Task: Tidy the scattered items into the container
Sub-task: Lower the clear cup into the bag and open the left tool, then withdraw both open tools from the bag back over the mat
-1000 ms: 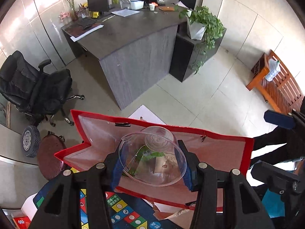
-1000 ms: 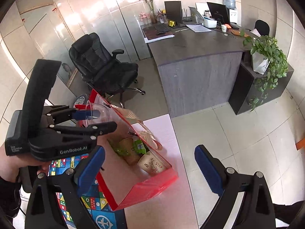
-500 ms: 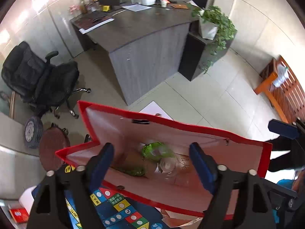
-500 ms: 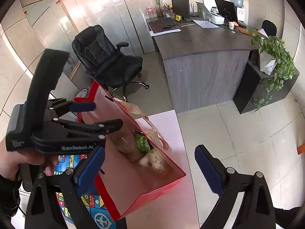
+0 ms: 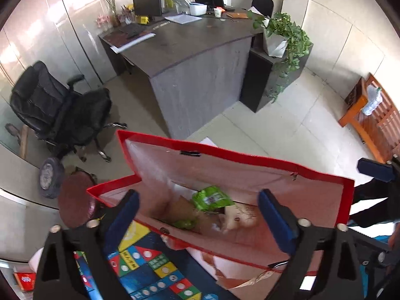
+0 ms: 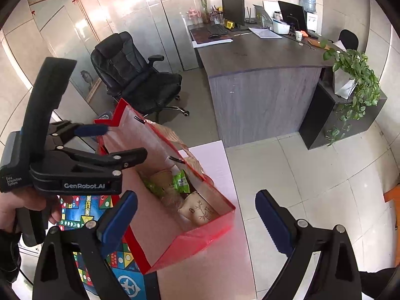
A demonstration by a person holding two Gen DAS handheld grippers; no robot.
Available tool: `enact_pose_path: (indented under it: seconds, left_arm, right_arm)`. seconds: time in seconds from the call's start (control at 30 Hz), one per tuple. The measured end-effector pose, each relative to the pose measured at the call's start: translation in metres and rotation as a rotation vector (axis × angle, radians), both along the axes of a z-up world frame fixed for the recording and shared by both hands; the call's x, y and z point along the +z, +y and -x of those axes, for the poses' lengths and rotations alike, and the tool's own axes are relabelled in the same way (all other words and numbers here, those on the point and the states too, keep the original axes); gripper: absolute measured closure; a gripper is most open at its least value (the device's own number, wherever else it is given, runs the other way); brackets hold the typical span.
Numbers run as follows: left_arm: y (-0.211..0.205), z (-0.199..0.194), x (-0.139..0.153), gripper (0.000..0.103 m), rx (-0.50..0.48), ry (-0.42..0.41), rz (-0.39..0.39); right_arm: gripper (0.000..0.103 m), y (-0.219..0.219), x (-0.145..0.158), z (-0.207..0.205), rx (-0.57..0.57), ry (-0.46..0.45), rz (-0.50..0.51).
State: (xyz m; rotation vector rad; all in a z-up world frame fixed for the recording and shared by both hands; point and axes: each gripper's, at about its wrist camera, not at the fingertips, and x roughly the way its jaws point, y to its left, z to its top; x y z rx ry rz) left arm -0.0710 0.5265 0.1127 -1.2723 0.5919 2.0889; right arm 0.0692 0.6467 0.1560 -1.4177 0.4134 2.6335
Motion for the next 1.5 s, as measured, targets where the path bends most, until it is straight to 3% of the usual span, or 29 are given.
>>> enact_pose_path:
  seconds: [0.23, 0.5, 0.77, 0.97, 1.23, 1.33, 1.5]
  left_arm:
    - [-0.03, -0.021, 0.018, 0.0, 0.045, 0.035, -0.031]
    - [-0.076, -0.047, 0.042, 0.0, 0.089, 0.153, -0.057]
    - [-0.161, -0.083, 0.048, 0.0, 0.21, 0.268, -0.112]
    - [-0.266, -0.13, 0.009, 0.0, 0.359, 0.387, -0.092]
    - [-0.391, -0.188, -0.067, 0.0, 0.532, 0.44, -0.1]
    - [-0.429, -0.192, -0.098, 0.0, 0.656, 0.418, -0.043]
    - [-0.461, -0.182, -0.141, 0.0, 0.738, 0.352, -0.014]
  right_arm:
    - [0.005, -0.022, 0.018, -0.02, 0.022, 0.021, -0.035]
    - [0.004, -0.063, 0.035, -0.045, 0.036, 0.071, -0.06]
    - [0.001, -0.126, 0.046, -0.075, 0.091, 0.174, -0.095]
    - [0.0, -0.199, 0.013, -0.101, 0.124, 0.259, -0.129]
    - [0.0, -0.317, -0.077, -0.115, 0.189, 0.282, -0.156]
    - [0.0, -0.356, -0.113, -0.104, 0.202, 0.266, -0.142]
    - [0.0, -0.387, -0.153, -0.088, 0.25, 0.226, -0.076]
